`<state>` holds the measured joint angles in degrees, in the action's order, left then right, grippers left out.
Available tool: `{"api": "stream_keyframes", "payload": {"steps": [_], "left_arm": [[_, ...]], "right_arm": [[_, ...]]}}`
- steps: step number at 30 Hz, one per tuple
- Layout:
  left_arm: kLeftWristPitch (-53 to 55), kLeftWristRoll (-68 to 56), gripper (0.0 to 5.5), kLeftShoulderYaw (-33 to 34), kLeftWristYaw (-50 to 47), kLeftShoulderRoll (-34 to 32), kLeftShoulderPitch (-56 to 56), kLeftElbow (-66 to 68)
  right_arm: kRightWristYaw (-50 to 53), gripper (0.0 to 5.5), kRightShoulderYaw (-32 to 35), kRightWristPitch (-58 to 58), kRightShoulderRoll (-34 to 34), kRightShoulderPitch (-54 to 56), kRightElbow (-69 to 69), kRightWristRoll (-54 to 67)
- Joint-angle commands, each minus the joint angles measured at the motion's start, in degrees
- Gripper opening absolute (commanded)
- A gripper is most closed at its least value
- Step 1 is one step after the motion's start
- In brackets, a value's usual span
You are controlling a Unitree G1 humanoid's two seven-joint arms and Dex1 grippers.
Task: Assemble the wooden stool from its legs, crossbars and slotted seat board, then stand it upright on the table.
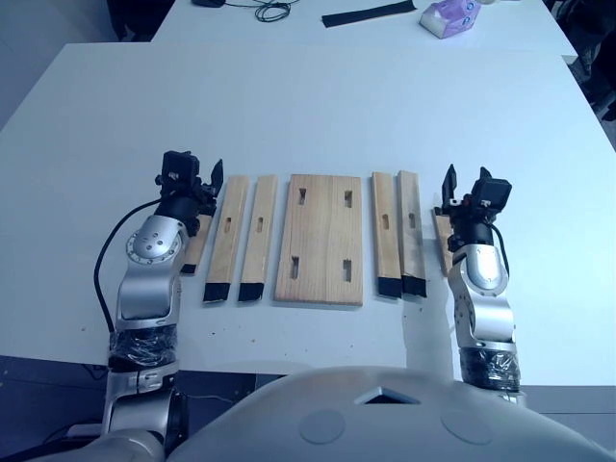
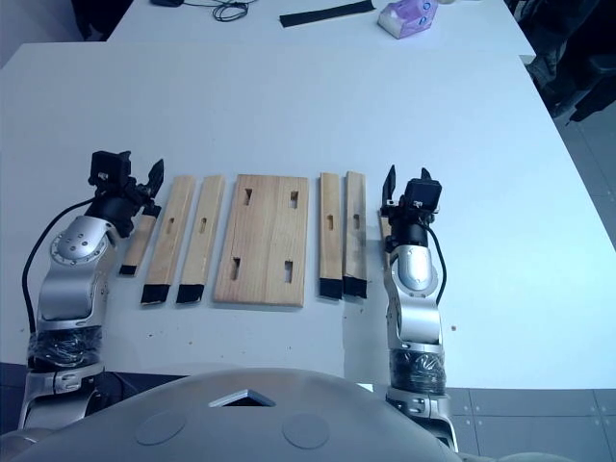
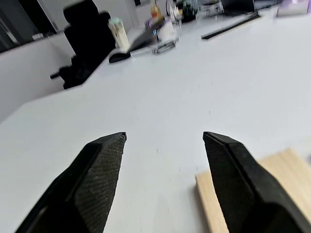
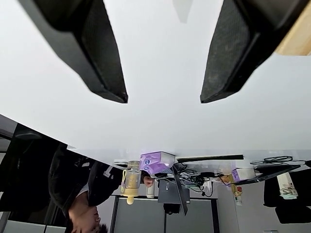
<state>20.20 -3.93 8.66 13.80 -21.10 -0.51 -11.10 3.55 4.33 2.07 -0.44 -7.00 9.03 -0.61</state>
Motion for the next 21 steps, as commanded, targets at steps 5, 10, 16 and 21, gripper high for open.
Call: {"api": "stream_keyframes", "payload": {"steps": [5,10,16,21], "left_arm": [[19.50,-2.75,2.95,3.49,6.57,-9.65,-4.49,-13.19],[32.75,-6.04,2.95,5.75,15.01,-21.52,-6.48,-19.88],[39.78,-9.12,2.95,5.83,17.36,-23.80,-7.63,-23.04],[47.34,-12.68,2.95,6.79,16.50,-21.16,-7.92,-24.03]], "right_arm": [[0.86,2.76,0.63,-0.11,0.39,-2.29,3.07,-0.16],[2.84,2.76,0.65,-0.48,1.89,-6.49,5.79,-0.81],[4.11,2.76,0.07,-0.64,3.10,-7.73,6.52,-1.27],[3.92,2.76,0.01,-0.40,2.78,-7.81,6.94,-1.18]]}}
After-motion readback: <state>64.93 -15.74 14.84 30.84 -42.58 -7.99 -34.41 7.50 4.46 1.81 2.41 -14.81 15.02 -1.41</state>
